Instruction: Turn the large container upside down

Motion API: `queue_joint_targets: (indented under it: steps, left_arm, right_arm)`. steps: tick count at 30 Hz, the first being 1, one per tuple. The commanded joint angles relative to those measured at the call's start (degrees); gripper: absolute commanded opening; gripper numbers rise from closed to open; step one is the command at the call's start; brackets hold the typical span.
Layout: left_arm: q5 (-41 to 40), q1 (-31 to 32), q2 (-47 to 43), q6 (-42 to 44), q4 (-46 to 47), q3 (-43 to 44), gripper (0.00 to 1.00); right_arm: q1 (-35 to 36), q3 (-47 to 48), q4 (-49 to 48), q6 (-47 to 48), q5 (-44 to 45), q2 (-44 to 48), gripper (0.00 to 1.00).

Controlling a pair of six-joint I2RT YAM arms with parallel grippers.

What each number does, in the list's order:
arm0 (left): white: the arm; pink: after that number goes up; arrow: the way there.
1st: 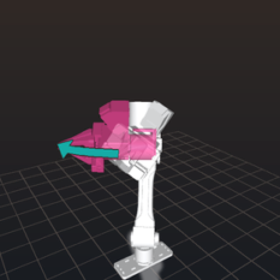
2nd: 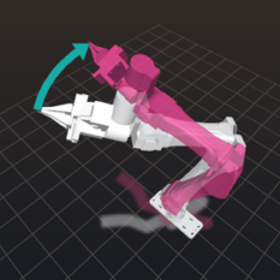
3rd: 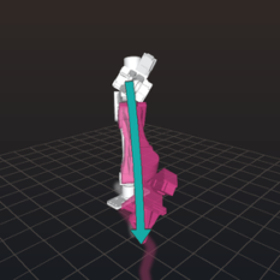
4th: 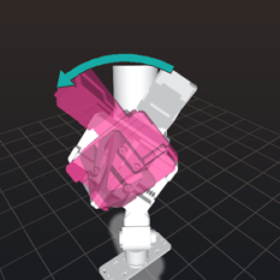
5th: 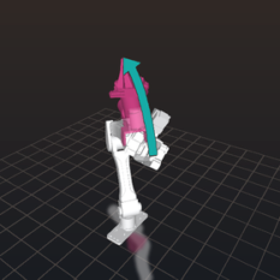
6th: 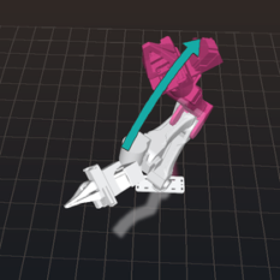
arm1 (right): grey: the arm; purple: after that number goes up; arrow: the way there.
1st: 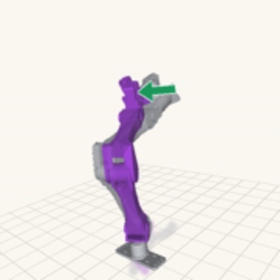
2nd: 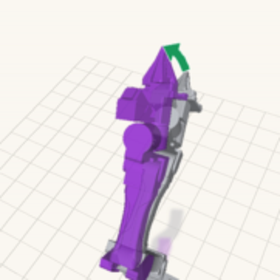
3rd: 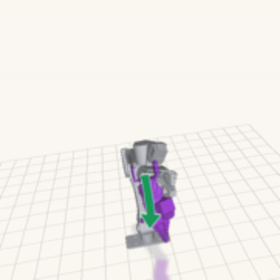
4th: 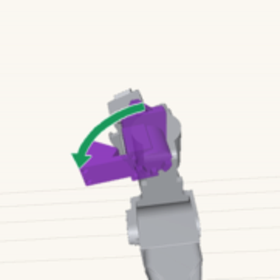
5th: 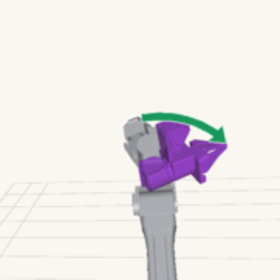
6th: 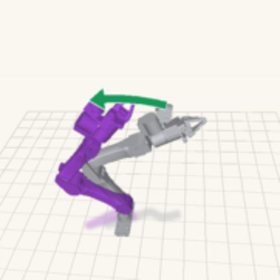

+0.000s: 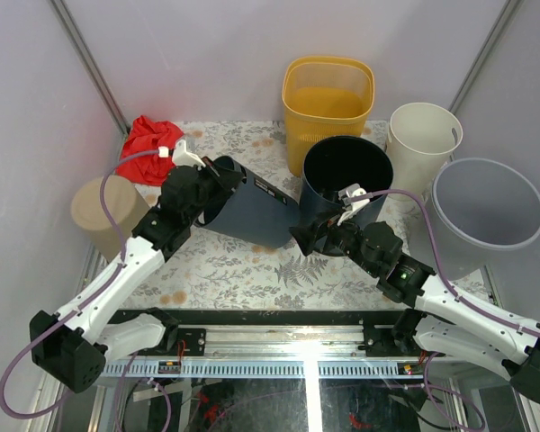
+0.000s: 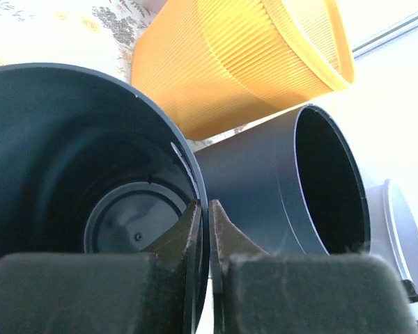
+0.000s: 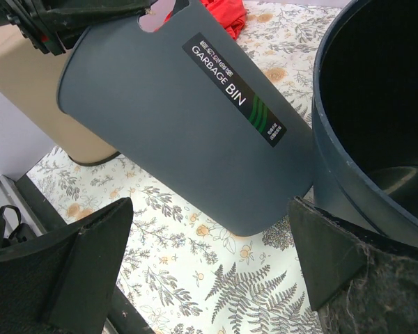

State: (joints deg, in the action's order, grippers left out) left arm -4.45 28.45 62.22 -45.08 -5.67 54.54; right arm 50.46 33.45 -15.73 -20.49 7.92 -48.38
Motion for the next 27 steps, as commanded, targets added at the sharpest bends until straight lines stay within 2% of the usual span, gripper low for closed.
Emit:
queue_joint_targets:
  steps: [1, 4, 6, 8, 10, 20, 27]
  left_arm:
    - [2.3, 0.0, -2.2, -4.4, 11.6, -3.5, 0.0]
    - [2.7, -0.4, -1.5, -4.7, 12.6, -4.7, 0.02]
    - [2.9, -0.8, -0.3, -4.8, 11.5, -4.3, 0.1]
    - [2.7, -1.1, 0.8, -3.9, 8.9, -3.5, 0.21]
    - [1.2, -1.1, 1.4, -2.7, 6.5, -2.7, 0.25]
    - [-10.4, -1.2, 2.3, 5.5, -6.2, 3.4, 0.35]
    - [-15.4, -1.2, 5.6, 9.0, -12.5, 5.9, 0.36]
  right_arm:
    - [-0.5, 0.2, -3.4, -0.1, 0.6, -0.1, 1.0]
    - [-0.5, 0.2, -3.6, -0.1, 0.5, -0.7, 1.0]
    - [-0.5, 0.3, -3.5, 0.0, 0.6, -1.0, 1.0]
    - [-0.5, 0.2, -3.7, 0.1, 0.7, -1.2, 0.99]
    - [-0.5, 0.2, -3.7, 0.0, 0.7, -1.3, 1.0]
    - [-0.5, 0.5, -4.0, -0.2, 0.1, -3.0, 0.99]
    - [-0.5, 0.5, -4.2, -0.3, -0.1, -3.3, 0.99]
